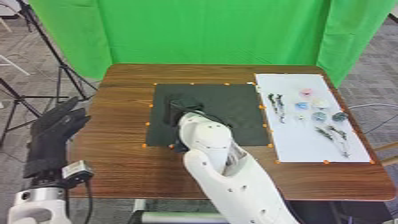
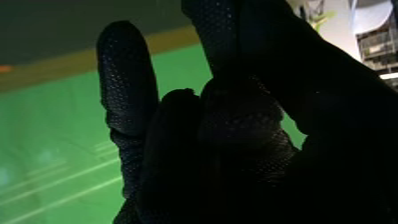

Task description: Arrange flowers

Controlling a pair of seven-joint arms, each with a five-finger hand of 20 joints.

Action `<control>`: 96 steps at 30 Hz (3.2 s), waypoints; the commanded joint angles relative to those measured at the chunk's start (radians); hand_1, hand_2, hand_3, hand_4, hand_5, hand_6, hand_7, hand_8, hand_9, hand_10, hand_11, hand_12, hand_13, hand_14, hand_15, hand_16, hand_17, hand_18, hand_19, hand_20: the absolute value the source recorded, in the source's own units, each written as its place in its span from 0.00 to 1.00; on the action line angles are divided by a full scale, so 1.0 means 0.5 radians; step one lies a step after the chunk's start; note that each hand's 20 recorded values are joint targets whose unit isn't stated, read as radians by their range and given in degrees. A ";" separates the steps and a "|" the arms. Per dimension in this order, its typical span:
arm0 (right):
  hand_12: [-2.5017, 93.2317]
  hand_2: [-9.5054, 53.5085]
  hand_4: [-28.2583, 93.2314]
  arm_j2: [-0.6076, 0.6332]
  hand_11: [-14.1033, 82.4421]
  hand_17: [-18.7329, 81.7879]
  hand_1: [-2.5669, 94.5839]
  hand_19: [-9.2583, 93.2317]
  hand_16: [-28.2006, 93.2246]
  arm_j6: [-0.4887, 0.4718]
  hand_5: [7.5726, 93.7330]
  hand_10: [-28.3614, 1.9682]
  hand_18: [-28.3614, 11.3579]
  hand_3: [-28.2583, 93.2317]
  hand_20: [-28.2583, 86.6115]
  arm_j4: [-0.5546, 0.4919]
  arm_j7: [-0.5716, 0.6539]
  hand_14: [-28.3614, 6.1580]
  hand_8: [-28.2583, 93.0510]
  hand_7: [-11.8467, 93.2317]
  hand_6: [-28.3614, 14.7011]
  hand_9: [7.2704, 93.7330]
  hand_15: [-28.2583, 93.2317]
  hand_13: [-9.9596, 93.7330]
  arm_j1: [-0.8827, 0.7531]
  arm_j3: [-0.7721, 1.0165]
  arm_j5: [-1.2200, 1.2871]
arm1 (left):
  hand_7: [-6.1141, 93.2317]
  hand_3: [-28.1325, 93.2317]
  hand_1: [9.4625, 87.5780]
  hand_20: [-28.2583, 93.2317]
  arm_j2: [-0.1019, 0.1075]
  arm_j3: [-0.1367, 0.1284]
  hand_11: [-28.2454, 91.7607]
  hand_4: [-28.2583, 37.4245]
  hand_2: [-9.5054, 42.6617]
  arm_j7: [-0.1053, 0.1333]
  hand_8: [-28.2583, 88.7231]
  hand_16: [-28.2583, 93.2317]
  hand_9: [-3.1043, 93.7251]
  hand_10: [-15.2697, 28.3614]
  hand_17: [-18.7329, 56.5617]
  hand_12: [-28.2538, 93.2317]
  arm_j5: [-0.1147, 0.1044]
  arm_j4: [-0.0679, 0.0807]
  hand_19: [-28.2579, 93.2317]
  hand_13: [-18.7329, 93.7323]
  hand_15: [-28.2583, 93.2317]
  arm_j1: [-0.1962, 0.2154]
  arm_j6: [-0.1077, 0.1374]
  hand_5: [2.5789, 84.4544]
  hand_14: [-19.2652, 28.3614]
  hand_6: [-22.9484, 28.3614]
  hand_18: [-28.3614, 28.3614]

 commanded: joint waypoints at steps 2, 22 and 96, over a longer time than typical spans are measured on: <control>0.29 0.00 0.06 0.022 0.84 0.70 0.58 1.00 0.38 0.113 0.95 0.77 0.32 0.86 0.10 0.171 0.143 0.72 0.47 0.33 0.50 1.00 0.92 1.00 0.043 -0.062 0.045 | 0.23 0.91 0.20 0.24 -0.115 0.086 0.52 0.13 0.26 -0.106 0.15 0.10 0.40 0.80 0.13 0.29 0.153 0.041 0.71 0.39 0.74 -0.146 -0.112 0.44 0.97 0.61 0.89; 0.28 0.00 0.07 -0.034 0.85 0.70 0.55 1.00 0.37 0.226 0.96 0.76 0.31 0.84 0.10 0.223 0.292 0.71 0.43 0.32 0.54 1.00 0.92 1.00 0.053 -0.103 0.074 | 0.23 0.91 0.21 0.25 -0.251 0.092 0.52 0.14 0.26 -0.230 0.15 0.10 0.40 0.80 0.13 0.29 0.306 0.074 0.71 0.39 0.74 -0.234 -0.226 0.44 0.97 0.61 0.89; 0.22 0.34 0.09 1.425 0.43 0.44 0.23 0.89 0.34 0.684 0.55 0.19 0.08 0.88 0.26 -0.634 0.216 0.30 0.15 0.26 0.44 0.61 0.85 0.67 -0.031 0.092 0.369 | 0.24 0.92 0.20 0.25 -0.150 -0.227 0.54 0.11 0.27 0.175 0.15 0.10 0.42 0.81 0.13 0.30 -0.006 -0.064 0.70 0.39 0.74 0.487 0.018 0.46 0.97 0.64 0.88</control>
